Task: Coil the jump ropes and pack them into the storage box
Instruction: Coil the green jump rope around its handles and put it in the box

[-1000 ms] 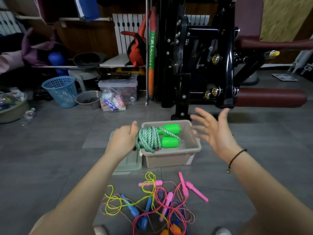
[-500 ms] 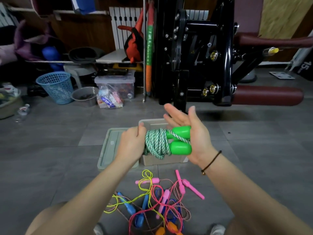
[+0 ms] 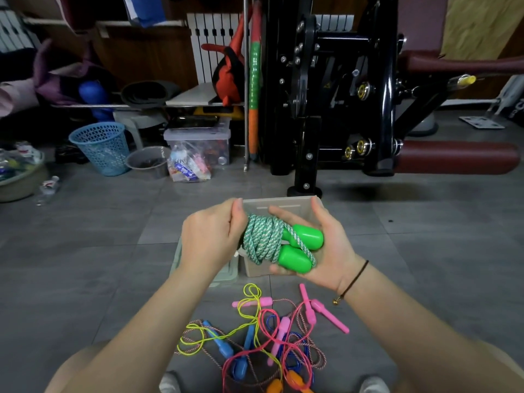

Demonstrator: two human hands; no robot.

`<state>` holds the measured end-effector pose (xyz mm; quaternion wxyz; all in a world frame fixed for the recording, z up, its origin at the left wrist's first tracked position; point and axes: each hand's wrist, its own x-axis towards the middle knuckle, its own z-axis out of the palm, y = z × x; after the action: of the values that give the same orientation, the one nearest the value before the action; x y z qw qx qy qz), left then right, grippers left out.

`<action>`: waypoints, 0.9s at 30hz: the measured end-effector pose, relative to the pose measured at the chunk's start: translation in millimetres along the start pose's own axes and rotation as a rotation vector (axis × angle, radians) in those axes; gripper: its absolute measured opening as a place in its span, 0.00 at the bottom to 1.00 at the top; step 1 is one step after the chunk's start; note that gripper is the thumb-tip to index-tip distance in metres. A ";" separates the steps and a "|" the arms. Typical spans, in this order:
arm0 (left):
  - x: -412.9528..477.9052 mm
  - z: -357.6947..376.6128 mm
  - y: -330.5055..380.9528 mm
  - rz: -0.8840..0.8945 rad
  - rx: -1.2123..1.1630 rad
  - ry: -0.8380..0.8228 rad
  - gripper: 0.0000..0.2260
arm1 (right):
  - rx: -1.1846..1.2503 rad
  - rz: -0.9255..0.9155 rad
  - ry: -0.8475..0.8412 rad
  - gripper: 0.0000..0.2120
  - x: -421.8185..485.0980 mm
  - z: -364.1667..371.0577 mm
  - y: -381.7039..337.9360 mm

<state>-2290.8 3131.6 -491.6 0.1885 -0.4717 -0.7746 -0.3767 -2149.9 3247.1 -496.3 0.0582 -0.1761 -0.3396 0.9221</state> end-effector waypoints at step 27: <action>-10.3 14.0 12.3 -0.253 -0.249 -0.308 0.24 | -0.338 0.027 0.199 0.21 -3.6 4.1 2.0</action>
<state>-2274.3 3139.6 -502.3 -0.0402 -0.4424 -0.7948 -0.4136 -2148.0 3242.3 -493.7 0.0489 -0.2783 -0.4799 0.8306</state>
